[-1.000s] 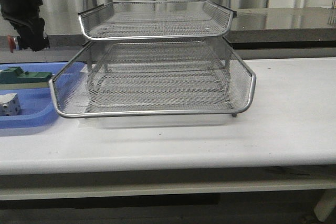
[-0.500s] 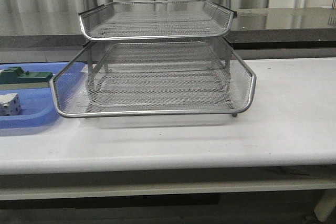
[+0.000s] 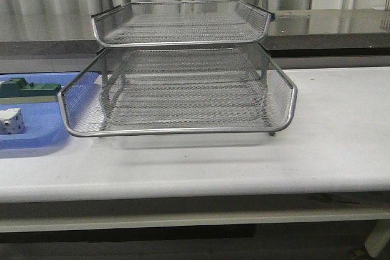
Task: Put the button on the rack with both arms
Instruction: 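Carry the push button over the pulled-out mesh tray with the left gripper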
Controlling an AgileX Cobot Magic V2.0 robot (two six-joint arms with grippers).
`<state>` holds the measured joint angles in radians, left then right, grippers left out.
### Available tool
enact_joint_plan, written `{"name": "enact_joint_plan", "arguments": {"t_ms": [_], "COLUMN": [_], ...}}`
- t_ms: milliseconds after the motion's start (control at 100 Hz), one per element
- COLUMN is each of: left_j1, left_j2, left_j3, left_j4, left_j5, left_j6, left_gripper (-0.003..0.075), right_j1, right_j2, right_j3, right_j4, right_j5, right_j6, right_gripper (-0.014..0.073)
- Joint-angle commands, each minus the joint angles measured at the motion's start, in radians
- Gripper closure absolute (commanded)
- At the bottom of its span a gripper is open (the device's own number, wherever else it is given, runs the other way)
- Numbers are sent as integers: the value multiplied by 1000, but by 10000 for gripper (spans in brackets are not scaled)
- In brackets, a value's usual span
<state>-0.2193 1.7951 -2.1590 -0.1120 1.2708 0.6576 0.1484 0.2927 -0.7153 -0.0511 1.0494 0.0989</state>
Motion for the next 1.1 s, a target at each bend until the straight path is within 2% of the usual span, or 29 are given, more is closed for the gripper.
{"name": "enact_joint_plan", "arguments": {"t_ms": [0, 280, 470, 600, 780, 1090], "left_j1": [-67, -263, -346, -370, -372, -372], "left_j2": [-76, -86, -79, -78, -71, 54], "left_j3": [32, 146, 226, 296, 382, 396], "left_j4": [-25, -25, -25, -23, -19, -7], "left_j5": [-1, -1, -1, -3, -90, -163], "left_j6": [9, 11, 20, 51, 75, 97], "left_gripper": [661, 661, 661, 661, 661, 657], "right_j1": [-1, -1, -1, -1, -1, -1], "right_j2": [12, 12, 12, 12, 12, 12], "right_j3": [-30, -30, -30, -30, -30, -30], "right_j4": [-13, -13, -13, -13, -13, -13], "right_j5": [-65, -65, -65, -65, -65, -65], "right_j6": [-1, -1, -1, -1, -1, -1], "right_gripper": [664, 664, 664, 664, 664, 664]}}
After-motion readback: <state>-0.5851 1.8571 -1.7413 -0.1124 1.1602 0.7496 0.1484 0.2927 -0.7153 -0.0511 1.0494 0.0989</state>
